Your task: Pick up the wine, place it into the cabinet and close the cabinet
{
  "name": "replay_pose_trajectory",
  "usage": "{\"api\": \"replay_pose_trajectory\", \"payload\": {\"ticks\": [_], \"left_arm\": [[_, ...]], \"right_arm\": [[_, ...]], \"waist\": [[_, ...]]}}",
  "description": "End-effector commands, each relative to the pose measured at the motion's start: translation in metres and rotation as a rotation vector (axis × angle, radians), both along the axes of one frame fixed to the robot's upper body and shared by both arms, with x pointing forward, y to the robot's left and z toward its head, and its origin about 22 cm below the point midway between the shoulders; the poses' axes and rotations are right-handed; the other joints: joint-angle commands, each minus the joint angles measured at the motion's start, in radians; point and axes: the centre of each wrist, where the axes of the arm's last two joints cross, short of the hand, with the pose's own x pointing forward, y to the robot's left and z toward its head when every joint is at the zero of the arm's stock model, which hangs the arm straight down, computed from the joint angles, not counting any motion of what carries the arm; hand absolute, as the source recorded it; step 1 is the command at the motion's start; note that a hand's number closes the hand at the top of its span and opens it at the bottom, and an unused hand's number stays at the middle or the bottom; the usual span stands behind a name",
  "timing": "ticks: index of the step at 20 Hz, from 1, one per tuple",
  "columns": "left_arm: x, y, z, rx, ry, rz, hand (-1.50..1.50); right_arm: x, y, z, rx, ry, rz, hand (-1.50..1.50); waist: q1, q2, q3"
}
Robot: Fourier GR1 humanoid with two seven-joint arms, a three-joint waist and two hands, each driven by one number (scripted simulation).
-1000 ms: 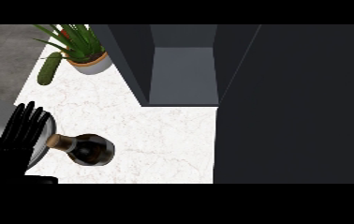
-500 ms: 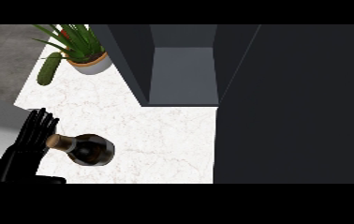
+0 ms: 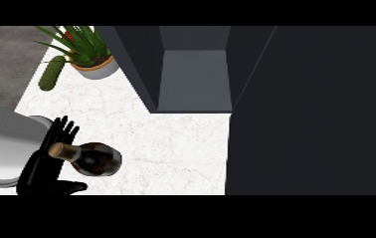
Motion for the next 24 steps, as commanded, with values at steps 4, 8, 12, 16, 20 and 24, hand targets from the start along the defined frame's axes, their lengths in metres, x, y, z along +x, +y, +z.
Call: {"api": "replay_pose_trajectory", "payload": {"ticks": [4,8,12,16,20,24], "left_arm": [[-0.001,-0.005,-0.024,-0.003,0.019,-0.013,-1.5],[0.009,-0.026,-0.039,0.006,0.034,-0.023,-1.5],[0.015,-0.03,-0.045,-0.038,0.033,-0.02,-1.5],[0.0,-0.011,-0.058,-0.088,0.03,0.004,-1.5],[0.019,-0.017,-0.057,-0.156,0.031,-0.025,-1.5],[0.016,-0.013,-0.065,-0.171,0.018,-0.026,-1.5]], "right_arm": [[-0.009,-0.007,-0.003,0.0,-0.026,-0.011,-1.5],[-0.007,0.019,0.003,0.006,-0.007,0.016,-1.5],[-0.003,0.008,-0.01,0.007,-0.008,-0.005,-1.5],[-0.006,0.004,-0.011,-0.011,-0.023,0.0,-1.5],[-0.002,0.012,0.009,-0.001,-0.013,-0.007,-1.5],[-0.003,-0.017,-0.003,0.005,-0.019,-0.017,-1.5]], "waist": [[0.0,0.0,0.0],[-0.001,0.0,0.0],[-0.001,0.0,0.0],[-0.001,0.0,0.0],[-0.001,0.001,-0.001],[-0.008,0.003,-0.001]]}}
